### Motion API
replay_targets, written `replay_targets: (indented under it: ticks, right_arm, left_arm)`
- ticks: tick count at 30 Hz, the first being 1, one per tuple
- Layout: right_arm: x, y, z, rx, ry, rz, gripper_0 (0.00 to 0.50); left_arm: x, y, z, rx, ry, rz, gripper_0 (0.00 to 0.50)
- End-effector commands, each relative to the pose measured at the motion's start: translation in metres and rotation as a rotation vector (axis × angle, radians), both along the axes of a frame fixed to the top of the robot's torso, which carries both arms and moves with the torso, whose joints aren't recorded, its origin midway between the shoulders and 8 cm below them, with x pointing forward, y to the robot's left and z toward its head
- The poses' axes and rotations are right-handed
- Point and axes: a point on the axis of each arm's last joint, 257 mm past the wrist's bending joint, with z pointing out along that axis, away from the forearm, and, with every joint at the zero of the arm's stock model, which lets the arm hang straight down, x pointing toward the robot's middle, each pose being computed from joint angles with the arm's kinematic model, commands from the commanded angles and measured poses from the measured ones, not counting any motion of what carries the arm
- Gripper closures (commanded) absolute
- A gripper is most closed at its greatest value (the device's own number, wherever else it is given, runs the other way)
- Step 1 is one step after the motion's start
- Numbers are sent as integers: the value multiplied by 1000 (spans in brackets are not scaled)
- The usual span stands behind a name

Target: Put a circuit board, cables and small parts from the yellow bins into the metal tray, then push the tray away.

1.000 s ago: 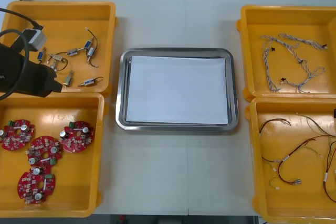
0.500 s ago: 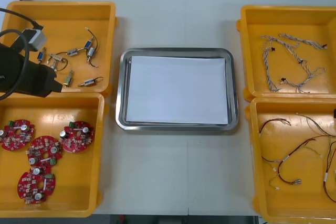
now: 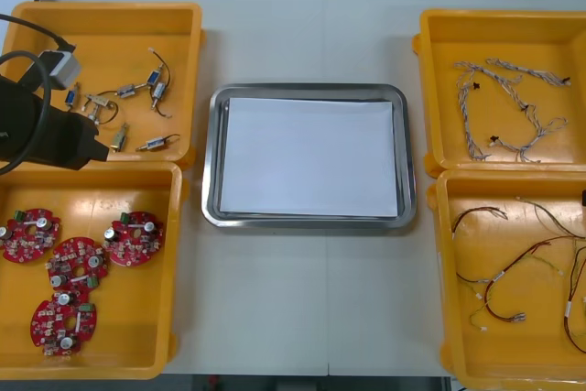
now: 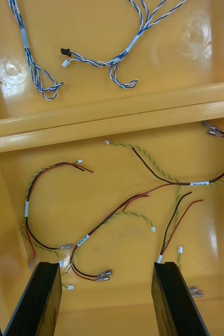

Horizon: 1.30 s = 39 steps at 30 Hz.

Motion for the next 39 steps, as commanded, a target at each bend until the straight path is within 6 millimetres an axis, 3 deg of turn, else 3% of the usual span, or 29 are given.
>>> replay_targets:
  ticks: [1,39]
  right_arm:
    - [-1,-11,15,-50,-27,4,0]
    - [-1,-11,15,-50,-27,4,0]
  left_arm:
    - [-4,-2,1,54,-25,-86,0]
    - [-4,-2,1,54,-25,-86,0]
